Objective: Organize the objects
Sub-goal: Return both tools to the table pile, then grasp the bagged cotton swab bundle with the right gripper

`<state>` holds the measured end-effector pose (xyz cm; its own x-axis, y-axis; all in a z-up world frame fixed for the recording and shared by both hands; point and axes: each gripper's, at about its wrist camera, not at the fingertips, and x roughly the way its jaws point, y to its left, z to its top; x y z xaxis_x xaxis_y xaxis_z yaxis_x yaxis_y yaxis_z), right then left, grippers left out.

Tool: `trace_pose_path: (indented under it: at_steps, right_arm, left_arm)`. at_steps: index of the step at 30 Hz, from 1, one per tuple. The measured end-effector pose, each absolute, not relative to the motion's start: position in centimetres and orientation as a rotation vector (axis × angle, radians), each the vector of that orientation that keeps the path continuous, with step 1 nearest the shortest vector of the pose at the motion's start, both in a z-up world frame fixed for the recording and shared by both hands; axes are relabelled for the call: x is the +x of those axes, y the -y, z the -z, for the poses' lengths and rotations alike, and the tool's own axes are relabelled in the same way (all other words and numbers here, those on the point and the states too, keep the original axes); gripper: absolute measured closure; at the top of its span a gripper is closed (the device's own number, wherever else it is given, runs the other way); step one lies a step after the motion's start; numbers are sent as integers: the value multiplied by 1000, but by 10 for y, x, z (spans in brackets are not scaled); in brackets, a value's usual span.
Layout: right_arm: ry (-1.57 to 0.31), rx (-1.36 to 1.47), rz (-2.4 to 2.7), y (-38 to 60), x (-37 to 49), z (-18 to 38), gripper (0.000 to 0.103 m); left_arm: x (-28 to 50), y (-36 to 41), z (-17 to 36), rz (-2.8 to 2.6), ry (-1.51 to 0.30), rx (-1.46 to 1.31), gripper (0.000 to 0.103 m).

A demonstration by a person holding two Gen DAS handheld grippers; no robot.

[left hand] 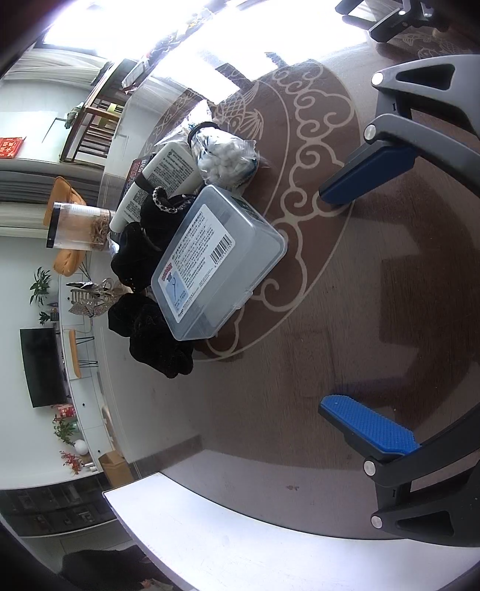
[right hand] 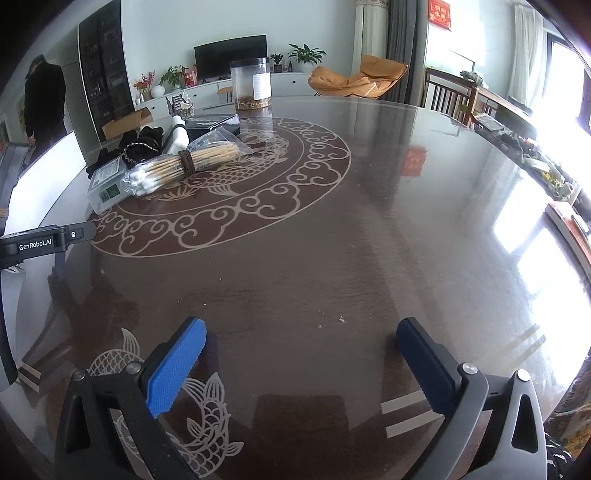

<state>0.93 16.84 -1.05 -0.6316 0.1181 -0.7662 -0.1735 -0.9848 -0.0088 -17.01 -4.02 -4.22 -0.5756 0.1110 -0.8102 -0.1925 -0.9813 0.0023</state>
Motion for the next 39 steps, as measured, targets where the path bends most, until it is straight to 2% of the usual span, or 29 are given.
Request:
trace_pose_path:
  at_steps: [23,24,29,35,38,39]
  right_arm:
    - [-99,-1294,-2718,-170,14,8,0]
    - [-136,-1311,-2720,-172,12,6,0]
    - [-554,-1407,-2765,-181,-32,-6,1]
    - [-718,-1595,-2803,-143,-152,-16,22]
    - [-697,-1630,-2725,-122,-199,-10,24]
    - [-658,-1604,-2724,-118,-205,-9,32]
  left_arm:
    - [-172,40,42,-2642,-134,-1350,0]
    - [-171,40,42,-2642,-134,-1350,0]
    - [-172,41,42,-2642,-134,-1350,0]
    - [-173,41,42,-2642,-134,-1350,0]
    - [-173,41,42,-2642,-134,-1349,0]
    - [-173,41,42,-2642,-134,-1349,0]
